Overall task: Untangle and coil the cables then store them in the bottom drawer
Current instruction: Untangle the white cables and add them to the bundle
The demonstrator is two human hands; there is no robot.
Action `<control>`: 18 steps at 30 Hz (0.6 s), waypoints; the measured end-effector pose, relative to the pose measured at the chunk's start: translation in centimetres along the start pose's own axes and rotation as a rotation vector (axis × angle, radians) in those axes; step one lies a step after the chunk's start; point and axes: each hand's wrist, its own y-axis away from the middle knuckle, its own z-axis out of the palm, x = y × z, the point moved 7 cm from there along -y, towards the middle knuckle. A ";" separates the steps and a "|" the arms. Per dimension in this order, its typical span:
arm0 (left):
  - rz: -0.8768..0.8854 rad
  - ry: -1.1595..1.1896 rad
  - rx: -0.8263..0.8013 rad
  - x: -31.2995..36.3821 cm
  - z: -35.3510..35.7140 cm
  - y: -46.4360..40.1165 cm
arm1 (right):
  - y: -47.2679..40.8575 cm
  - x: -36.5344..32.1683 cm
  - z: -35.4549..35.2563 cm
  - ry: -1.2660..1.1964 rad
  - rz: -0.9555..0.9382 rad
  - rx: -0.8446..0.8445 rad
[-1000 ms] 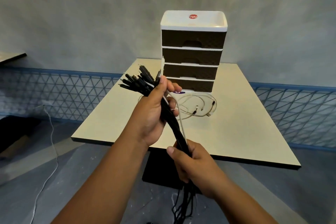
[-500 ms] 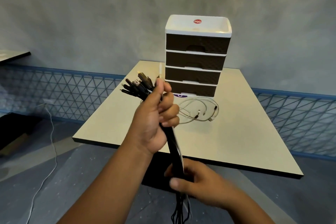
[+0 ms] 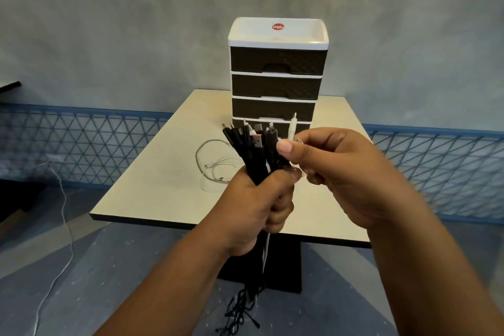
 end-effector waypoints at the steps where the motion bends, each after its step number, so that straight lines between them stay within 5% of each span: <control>1: -0.006 -0.010 0.014 -0.2 -0.1 -0.1 | -0.1 0.0 -0.1 -0.004 -0.018 -0.002; 14: -0.147 0.123 0.057 -1.2 0.1 -1.6 | -1.6 0.5 -0.9 0.042 -0.255 0.293; 18: -0.023 0.404 0.068 0.7 -1.1 -3.2 | -1.8 6.8 0.7 -0.160 -0.035 0.184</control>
